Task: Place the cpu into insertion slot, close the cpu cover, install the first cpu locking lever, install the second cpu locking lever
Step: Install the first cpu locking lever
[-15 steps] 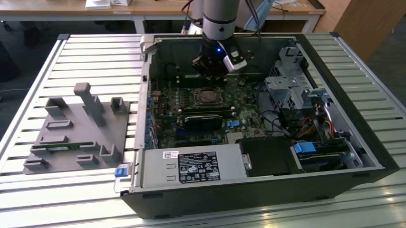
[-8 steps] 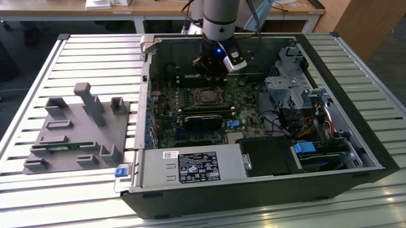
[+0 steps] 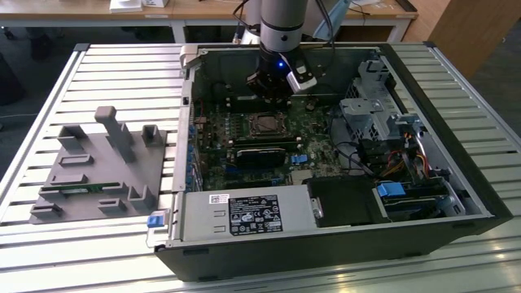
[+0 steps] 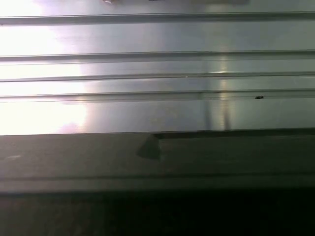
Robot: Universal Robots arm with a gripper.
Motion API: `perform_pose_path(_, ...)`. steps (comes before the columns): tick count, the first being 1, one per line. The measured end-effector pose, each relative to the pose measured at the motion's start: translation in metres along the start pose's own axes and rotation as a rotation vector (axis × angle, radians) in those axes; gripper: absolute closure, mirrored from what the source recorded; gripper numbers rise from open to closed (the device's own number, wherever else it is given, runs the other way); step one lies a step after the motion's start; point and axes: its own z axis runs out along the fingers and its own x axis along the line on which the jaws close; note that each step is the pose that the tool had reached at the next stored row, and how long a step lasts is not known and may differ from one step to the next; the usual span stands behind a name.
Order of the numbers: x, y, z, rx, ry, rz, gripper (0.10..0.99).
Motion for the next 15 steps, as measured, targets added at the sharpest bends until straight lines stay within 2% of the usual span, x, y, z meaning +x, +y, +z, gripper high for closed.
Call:
perform_pose_path(9, 0.0, -0.0002, 0.0024, 0.013, -0.0003, 0.0, 0.98)
perform_pose_path(15, 0.0, -0.0001, 0.0044, 0.017, -0.0008, 0.0, 0.98)
